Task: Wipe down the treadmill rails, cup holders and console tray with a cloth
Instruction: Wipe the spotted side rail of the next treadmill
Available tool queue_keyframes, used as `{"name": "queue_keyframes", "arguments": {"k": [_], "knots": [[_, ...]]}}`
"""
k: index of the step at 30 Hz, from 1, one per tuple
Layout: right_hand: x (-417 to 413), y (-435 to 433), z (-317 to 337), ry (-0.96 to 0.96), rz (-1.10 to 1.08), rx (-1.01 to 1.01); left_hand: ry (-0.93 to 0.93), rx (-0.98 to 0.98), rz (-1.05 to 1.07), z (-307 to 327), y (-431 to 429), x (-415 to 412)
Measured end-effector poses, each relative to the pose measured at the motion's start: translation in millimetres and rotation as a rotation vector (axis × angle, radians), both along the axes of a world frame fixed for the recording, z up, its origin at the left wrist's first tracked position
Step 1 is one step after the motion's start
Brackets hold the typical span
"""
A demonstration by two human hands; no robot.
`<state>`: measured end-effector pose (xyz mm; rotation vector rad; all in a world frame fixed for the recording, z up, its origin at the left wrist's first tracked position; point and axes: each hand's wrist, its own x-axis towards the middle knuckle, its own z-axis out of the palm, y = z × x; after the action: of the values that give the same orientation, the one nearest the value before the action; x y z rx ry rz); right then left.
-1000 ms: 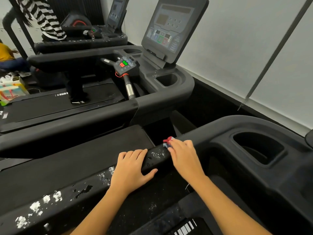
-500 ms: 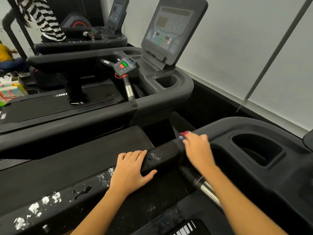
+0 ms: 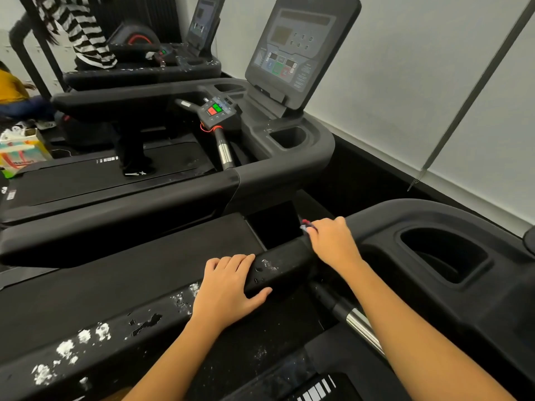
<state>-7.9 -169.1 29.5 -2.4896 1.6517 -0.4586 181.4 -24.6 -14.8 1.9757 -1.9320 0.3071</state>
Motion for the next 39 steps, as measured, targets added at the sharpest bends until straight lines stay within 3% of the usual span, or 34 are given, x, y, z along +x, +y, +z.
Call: {"name": "queue_keyframes", "arguments": {"k": [3,11,19,22,25,28,32,39], "knots": [[8,4,-5,0.024,-0.110,-0.014,0.003,0.005,-0.003,1,-1,-1],[29,64,-19,-0.032,0.197,-0.097,0.017,0.067,0.009,3,-1,-1],[27,47,-25,-0.084,-0.030,-0.073,0.061,0.107,0.025,9,1,-3],[41,76,-29,-0.174,0.135,-0.061,0.120,0.101,0.010,11,1,-3],[38,88,-35,-0.107,0.289,-0.134,0.135,0.077,-0.003,12,3,-3],[23,68,-33,-0.059,0.253,-0.158,0.144,0.076,-0.001,13,6,-4],[21,61,-27,-0.140,0.137,-0.103,0.186,0.104,0.011,14,7,-6],[33,100,-41,-0.184,0.472,-0.145,0.229,0.078,0.033,11,6,-7]]}}
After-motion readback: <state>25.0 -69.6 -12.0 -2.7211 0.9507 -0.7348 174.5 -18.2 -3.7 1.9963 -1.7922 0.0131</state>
